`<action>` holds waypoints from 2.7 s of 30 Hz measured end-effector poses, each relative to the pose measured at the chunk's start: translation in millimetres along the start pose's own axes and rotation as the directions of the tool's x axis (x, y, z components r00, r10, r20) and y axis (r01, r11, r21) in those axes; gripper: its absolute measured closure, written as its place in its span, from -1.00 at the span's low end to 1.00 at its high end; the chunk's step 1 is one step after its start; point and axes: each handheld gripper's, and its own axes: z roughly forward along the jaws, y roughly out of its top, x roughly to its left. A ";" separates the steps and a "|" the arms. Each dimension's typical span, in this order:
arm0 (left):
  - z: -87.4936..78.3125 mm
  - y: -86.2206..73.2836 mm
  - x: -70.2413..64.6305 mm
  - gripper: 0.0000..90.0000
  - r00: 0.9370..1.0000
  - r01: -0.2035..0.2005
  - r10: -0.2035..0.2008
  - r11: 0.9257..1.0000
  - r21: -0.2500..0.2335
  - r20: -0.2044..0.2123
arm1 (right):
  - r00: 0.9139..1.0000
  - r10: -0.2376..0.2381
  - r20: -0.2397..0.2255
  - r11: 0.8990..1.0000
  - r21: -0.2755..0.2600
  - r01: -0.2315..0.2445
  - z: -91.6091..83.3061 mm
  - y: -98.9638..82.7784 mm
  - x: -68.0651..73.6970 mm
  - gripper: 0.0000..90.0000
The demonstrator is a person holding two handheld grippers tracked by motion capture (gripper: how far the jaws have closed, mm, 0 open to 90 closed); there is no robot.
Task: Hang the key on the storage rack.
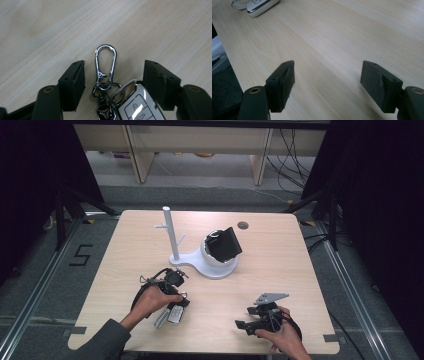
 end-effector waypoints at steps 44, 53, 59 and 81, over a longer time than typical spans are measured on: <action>1.0 10.3 -36.6 0.60 0.938 -0.332 0.347 0.898 0.289 0.000 | 1.000 -0.018 -0.011 1.000 0.003 0.018 0.5 0.2 3.2 -0.37; 2.5 12.7 -41.7 0.58 0.926 -0.349 0.376 0.872 0.343 -0.014 | 1.000 -0.016 -0.012 1.000 0.000 0.016 0.2 0.0 2.9 -0.36; 2.6 13.8 -41.6 0.64 0.919 -0.366 0.393 0.863 0.349 -0.009 | 1.000 -0.018 -0.017 1.000 0.010 0.018 -0.1 0.3 3.7 -0.35; -26.9 9.2 -27.7 0.64 0.940 -0.336 0.341 0.913 0.231 0.018 | 1.000 -0.023 -0.016 1.000 0.008 0.023 1.0 0.3 1.8 -0.35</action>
